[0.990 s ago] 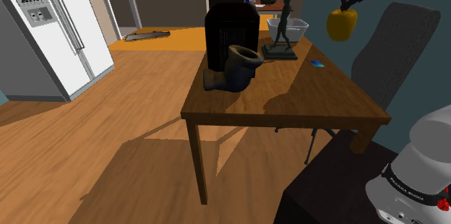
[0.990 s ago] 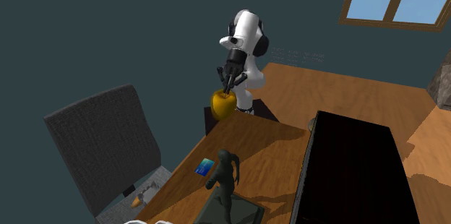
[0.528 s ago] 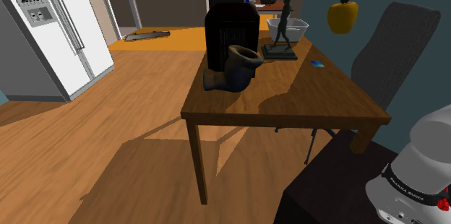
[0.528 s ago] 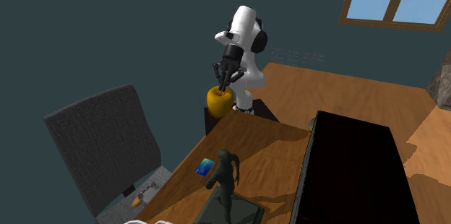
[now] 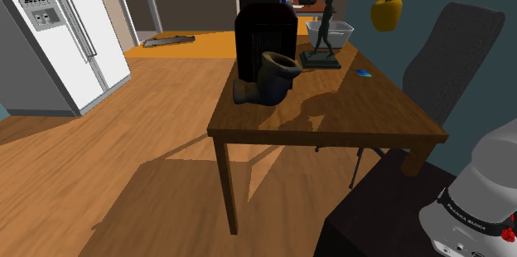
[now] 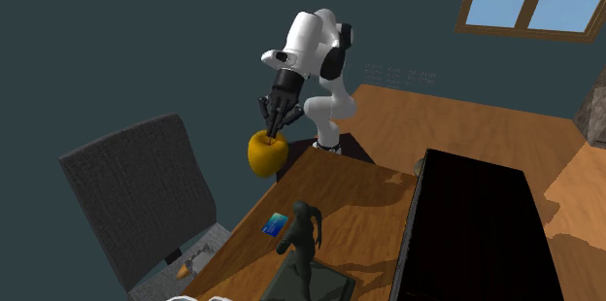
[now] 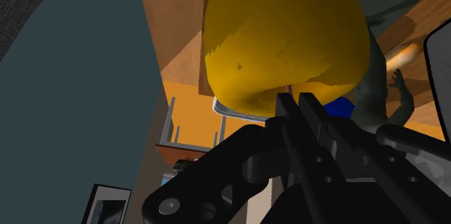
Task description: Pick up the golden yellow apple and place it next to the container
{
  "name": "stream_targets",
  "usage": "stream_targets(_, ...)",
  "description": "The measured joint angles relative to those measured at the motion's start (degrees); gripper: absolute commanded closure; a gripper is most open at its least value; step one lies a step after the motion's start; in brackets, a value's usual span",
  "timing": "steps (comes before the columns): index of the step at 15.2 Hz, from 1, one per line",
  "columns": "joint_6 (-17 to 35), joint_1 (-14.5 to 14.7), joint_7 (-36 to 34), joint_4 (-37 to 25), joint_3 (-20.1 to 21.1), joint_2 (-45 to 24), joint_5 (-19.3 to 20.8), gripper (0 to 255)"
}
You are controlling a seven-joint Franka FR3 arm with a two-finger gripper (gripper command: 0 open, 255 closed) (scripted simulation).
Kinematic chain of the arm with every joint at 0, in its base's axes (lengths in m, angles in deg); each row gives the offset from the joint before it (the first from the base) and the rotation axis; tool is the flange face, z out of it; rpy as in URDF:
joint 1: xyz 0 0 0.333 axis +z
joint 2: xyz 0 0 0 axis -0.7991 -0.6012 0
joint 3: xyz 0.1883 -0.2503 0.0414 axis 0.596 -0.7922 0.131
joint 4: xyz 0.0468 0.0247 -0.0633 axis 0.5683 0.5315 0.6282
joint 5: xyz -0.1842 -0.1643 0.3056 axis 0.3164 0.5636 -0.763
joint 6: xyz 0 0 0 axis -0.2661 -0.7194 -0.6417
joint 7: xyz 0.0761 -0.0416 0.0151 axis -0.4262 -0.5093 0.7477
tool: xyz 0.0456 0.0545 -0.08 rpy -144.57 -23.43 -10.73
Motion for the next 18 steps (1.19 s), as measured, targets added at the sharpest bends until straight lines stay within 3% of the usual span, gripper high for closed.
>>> stream_targets(4, 1.0, 1.2, 5.3, -8.2, -4.0, -8.7, -5.3, 255)
stream_targets(9, -0.2, 1.0, 13.5, -21.8, -7.9, -21.3, -15.5, 255)
stream_targets(12, -1.9, -1.4, 18.2, -30.5, -8.7, -29.0, -22.0, 255)
stream_targets(17, -9.1, -9.0, 23.2, -52.5, -7.5, -44.8, -31.6, 255)
stream_targets(18, -9.6, -9.7, 23.5, -54.4, -7.2, -46.4, -32.3, 255)
